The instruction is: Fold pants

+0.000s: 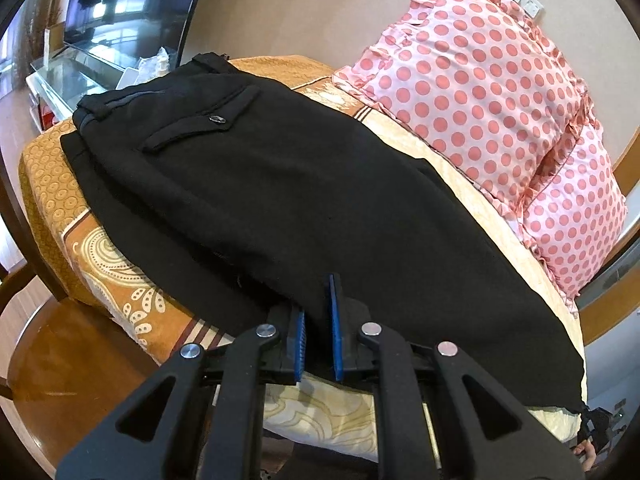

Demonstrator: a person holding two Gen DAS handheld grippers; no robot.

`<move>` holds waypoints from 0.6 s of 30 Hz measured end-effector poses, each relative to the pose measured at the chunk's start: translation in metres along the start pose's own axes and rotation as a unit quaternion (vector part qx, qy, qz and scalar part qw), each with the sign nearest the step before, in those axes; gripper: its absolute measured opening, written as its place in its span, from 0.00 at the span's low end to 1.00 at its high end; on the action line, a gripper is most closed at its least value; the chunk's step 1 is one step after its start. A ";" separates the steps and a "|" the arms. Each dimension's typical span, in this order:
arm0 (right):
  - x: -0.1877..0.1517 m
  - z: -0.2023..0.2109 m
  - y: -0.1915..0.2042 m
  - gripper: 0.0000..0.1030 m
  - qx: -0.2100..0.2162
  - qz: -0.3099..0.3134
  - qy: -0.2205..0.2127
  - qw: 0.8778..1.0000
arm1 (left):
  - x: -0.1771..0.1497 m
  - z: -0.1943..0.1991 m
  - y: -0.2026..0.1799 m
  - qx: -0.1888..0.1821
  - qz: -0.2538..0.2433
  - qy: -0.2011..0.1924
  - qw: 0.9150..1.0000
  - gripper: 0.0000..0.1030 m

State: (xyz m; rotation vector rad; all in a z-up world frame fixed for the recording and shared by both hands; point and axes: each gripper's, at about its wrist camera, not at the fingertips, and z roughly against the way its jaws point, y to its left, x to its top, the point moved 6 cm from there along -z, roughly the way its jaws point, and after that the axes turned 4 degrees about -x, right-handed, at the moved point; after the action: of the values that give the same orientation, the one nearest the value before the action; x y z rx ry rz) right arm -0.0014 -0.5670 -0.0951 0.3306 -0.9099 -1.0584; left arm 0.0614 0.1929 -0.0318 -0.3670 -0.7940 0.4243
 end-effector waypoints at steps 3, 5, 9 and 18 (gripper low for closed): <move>0.002 0.015 -0.003 0.48 -0.013 -0.009 -0.019 1.000 | -0.001 0.003 0.002 -0.008 -0.008 0.007 1.000 0.12; 0.007 0.025 -0.004 0.59 -0.014 -0.007 -0.041 0.999 | -0.003 0.009 0.004 -0.017 -0.011 0.009 1.000 0.13; 0.011 0.016 -0.007 0.53 -0.015 -0.014 -0.026 0.999 | -0.007 0.023 0.006 -0.021 -0.022 0.003 1.000 0.17; -0.002 -0.001 0.012 0.33 -0.008 0.019 -0.017 1.000 | 0.014 0.070 0.029 0.056 -0.013 -0.107 0.993 0.61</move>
State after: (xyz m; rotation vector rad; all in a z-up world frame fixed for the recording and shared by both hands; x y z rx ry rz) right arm 0.0065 -0.5600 -0.0890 0.2827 -0.9347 -1.0384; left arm 0.0110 0.2355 0.0088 -0.2073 -0.9782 0.4879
